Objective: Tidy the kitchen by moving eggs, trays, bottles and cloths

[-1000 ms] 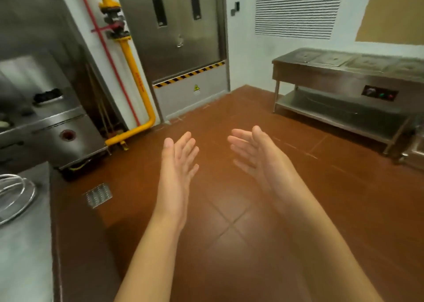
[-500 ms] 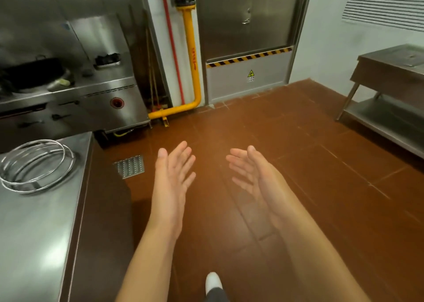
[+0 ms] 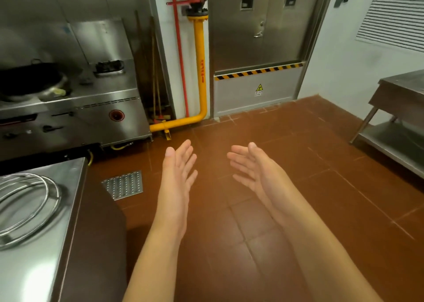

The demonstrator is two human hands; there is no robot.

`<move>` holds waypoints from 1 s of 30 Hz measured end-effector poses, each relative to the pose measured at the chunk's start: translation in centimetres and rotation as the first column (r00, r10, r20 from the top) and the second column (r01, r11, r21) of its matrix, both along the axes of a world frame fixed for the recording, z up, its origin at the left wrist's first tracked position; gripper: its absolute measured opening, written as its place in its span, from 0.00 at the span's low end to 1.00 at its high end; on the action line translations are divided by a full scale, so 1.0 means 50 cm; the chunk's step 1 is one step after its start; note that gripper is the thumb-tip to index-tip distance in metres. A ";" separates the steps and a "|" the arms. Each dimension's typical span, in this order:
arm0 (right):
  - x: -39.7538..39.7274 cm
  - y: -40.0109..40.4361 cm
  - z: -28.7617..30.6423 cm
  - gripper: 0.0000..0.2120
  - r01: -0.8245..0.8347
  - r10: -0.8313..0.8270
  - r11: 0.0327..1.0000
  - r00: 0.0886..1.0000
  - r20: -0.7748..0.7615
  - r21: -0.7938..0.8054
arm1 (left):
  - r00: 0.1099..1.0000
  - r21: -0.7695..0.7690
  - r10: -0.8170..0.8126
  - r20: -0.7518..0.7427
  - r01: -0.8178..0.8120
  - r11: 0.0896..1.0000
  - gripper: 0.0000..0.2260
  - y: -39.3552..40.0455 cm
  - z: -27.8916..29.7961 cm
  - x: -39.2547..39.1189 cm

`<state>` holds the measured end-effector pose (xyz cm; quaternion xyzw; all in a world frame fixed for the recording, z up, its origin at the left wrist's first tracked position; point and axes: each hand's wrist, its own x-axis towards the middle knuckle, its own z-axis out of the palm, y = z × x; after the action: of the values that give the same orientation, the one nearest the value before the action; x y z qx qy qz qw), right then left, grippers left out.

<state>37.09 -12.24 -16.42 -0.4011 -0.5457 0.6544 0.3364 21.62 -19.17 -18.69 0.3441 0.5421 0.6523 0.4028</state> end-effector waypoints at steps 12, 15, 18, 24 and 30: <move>-0.297 0.366 -0.040 0.26 -0.292 0.291 0.956 0.956 -0.026 -0.029 | 0.948 -0.041 0.313 -0.052 -0.315 0.948 0.28 0.249 -0.005 -0.249; -0.386 0.481 0.001 0.26 -0.344 0.343 0.939 0.936 -0.079 0.004 | 0.912 -0.009 0.408 -0.035 -0.409 0.913 0.33 0.321 0.031 -0.320; -0.465 0.564 0.015 0.26 -0.413 0.413 0.910 0.903 -0.121 0.022 | 0.876 0.032 0.481 -0.023 -0.480 0.876 0.34 0.380 0.044 -0.379; -0.616 0.615 -0.021 0.25 -0.587 0.586 0.810 0.809 -0.042 -0.017 | 0.781 -0.004 0.624 0.012 -0.624 0.781 0.30 0.438 0.030 -0.465; -0.761 0.690 -0.046 0.25 -0.645 0.645 0.763 0.764 -0.005 -0.043 | 0.718 -0.033 0.696 0.006 -0.695 0.718 0.30 0.500 0.010 -0.589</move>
<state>-0.98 22.24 -18.72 -0.1995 -0.6379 0.7396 0.0798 -7.84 5.82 -18.18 0.1037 0.6371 0.7511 0.1383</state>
